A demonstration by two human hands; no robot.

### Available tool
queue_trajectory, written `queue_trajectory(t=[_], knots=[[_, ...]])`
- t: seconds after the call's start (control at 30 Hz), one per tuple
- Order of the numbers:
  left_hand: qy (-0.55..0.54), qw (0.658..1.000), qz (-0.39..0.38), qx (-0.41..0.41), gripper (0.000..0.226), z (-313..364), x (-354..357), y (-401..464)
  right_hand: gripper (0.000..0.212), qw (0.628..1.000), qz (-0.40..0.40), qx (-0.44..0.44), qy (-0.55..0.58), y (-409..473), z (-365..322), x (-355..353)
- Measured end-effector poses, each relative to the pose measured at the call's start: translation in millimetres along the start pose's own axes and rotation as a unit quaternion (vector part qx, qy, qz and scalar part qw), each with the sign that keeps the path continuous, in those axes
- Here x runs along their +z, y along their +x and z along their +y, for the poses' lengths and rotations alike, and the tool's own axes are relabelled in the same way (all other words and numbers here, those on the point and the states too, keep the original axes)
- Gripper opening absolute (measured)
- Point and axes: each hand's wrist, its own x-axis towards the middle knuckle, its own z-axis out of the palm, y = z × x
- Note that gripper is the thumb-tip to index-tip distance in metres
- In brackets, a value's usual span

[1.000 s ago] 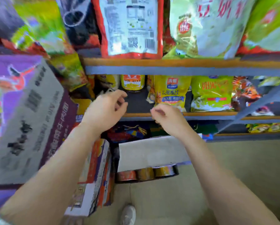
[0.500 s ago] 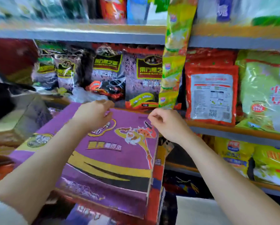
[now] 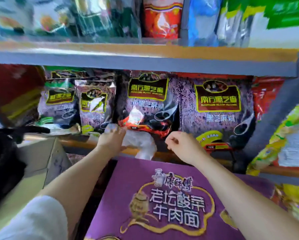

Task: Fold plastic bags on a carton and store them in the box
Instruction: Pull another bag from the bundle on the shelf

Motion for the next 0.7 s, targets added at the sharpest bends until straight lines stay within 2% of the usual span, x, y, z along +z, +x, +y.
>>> queue_trajectory(t=[0.1, 0.23, 0.3, 0.37, 0.47, 0.53, 0.63, 0.7], knots=[[0.015, 1.000, -0.015, 0.010, 0.078, -14.1, 16.4, 11.1, 0.018, 1.000, 0.002, 0.009, -0.011, 19.6, -1.6, 14.3], [-0.035, 0.999, -0.009, 0.029, 0.040, -22.1, 21.5, 17.8, 0.018, 1.000, -0.011, 0.009, -0.025, 27.9, -7.7, 23.0], [-0.083, 0.996, 0.026, 0.024, 0.028, -23.1, 12.8, 14.1, 0.017, 1.000, -0.007, 0.011, -0.014, 23.6, -10.5, 22.8], [-0.124, 0.985, 0.114, 0.032, 0.022, -23.8, -6.2, 5.4, 0.015, 1.000, 0.005, 0.001, 0.005, 15.8, -14.4, 18.5], [-0.237, 0.933, 0.265, 0.057, 0.023, -23.9, -50.5, -20.6, 0.021, 0.998, 0.035, -0.041, 0.034, 2.5, -26.6, 5.0], [-0.335, 0.878, 0.330, 0.091, 0.034, -22.2, -79.4, -42.5, 0.044, 0.994, 0.062, -0.067, 0.053, -7.1, -37.4, -7.1], [-0.419, 0.823, 0.348, 0.162, 0.050, -10.7, -114.1, -84.7, 0.073, 0.980, 0.134, -0.122, 0.087, -22.5, -50.1, -21.8], [-0.463, 0.799, 0.320, 0.211, 0.038, 2.2, -126.5, -109.7, 0.075, 0.968, 0.176, -0.159, 0.076, -33.3, -50.7, -30.6]])
